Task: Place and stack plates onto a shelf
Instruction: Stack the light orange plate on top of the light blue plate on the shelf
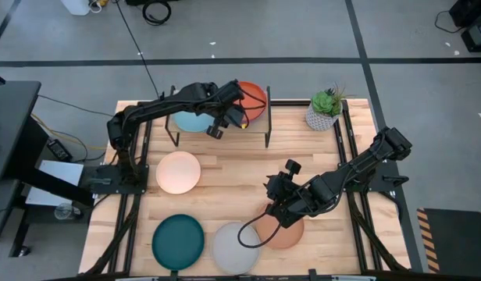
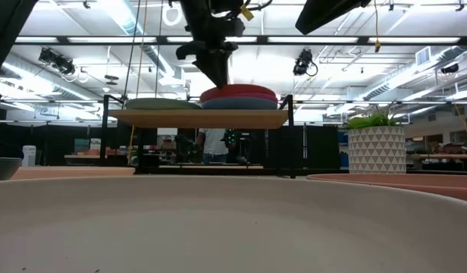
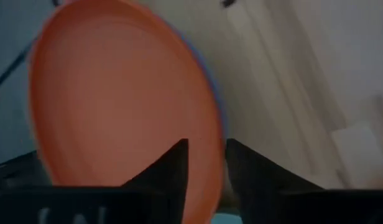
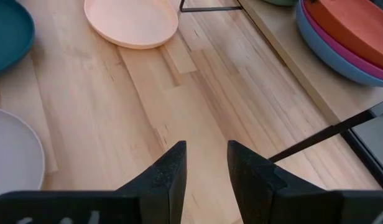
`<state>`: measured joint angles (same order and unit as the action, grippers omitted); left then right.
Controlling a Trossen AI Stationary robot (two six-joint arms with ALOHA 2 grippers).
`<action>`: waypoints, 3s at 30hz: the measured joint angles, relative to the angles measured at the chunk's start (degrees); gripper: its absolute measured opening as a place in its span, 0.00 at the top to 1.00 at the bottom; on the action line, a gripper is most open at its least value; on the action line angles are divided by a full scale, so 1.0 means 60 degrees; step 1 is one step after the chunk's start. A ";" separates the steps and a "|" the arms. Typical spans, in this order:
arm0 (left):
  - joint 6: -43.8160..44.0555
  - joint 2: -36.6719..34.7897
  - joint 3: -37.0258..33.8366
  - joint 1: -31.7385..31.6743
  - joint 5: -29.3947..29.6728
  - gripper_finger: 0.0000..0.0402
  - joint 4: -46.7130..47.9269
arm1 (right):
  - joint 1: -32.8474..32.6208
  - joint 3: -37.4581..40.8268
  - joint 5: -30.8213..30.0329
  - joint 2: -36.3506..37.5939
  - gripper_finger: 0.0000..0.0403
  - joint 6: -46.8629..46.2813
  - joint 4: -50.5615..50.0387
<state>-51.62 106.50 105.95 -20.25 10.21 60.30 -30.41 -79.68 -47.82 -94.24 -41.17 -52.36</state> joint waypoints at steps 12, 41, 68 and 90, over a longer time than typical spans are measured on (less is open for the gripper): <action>0.1536 -0.0231 0.1905 0.0811 -0.0066 0.61 0.0780 | 0.0015 0.0943 0.0135 0.0011 0.70 -0.0643 0.0011; 0.5752 -0.7827 -0.8112 0.4156 -0.1232 0.71 -0.4944 | 0.3556 0.0889 0.4427 0.0976 0.76 0.4052 0.4728; 1.2127 -0.8240 -1.0811 0.8835 0.0774 0.71 -0.3999 | 0.3446 0.2853 0.4420 0.0827 0.76 0.5108 0.7028; 1.3511 -0.6922 -1.2145 0.9326 0.0262 0.71 -0.6291 | 0.2327 0.4934 0.3346 0.0758 0.76 0.5113 1.1735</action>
<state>29.45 64.97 33.08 35.70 11.79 22.55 -16.45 -50.08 -27.74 -89.69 -10.49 18.05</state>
